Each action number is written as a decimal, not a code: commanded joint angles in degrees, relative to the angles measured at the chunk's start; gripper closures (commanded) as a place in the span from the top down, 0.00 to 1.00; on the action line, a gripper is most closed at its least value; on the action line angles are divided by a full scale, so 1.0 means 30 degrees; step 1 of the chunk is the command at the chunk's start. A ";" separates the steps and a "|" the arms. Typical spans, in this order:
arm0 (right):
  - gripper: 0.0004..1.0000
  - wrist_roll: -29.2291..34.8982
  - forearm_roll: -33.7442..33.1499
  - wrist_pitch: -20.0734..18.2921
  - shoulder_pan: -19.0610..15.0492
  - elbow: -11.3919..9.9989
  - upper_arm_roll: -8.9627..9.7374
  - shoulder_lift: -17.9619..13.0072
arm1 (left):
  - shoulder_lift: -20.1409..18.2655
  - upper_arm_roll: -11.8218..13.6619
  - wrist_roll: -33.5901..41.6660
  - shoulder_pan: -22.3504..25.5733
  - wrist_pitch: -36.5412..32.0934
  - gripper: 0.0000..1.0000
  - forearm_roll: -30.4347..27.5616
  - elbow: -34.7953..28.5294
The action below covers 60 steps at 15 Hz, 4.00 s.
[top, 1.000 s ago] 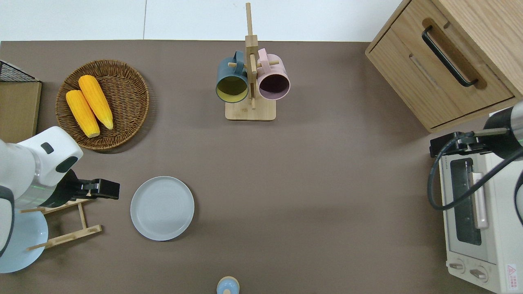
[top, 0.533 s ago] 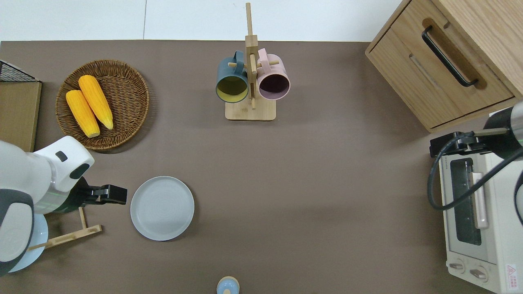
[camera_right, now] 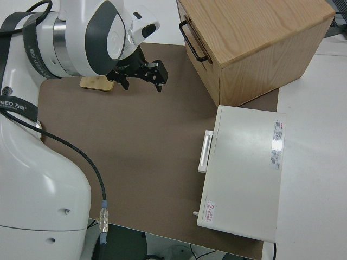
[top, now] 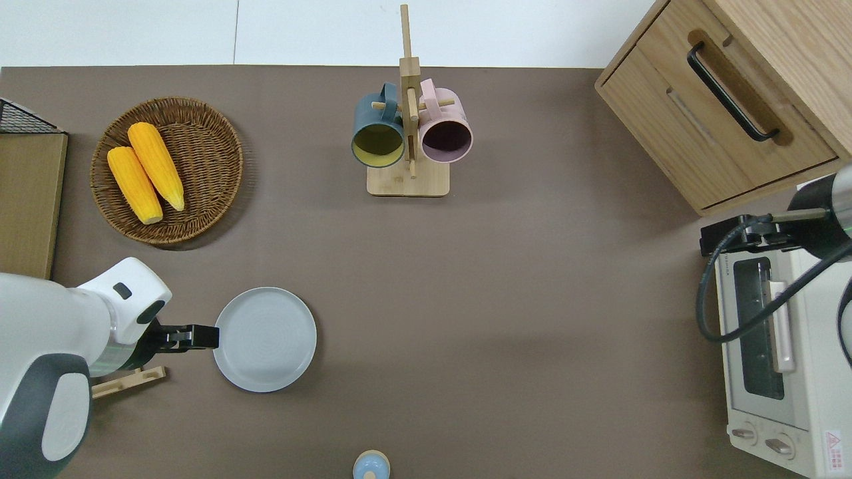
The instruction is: Pick gray plate from table and place it on lower plate rack with left arm
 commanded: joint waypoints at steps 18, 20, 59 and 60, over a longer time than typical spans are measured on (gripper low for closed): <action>0.98 0.0074 0.0051 -0.0018 0.0138 0.0123 -0.0115 0.0007 | 0.1985 0.0094 -0.0240 -0.0350 0.8864 1.00 -0.0119 -0.5188; 0.98 0.0074 0.0051 -0.0018 0.0138 0.0123 -0.0115 0.0007 | 0.2280 0.0065 -0.0240 -0.0351 0.9304 1.00 -0.0090 -0.5189; 0.98 0.0074 0.0051 -0.0018 0.0138 0.0123 -0.0115 0.0007 | -0.0648 0.0270 -0.1353 -0.0058 -0.2345 0.00 0.0115 0.1074; 0.98 0.0074 0.0051 -0.0018 0.0138 0.0123 -0.0115 0.0007 | -0.0678 0.0270 -0.1354 -0.0058 -0.3311 0.00 0.0115 0.1777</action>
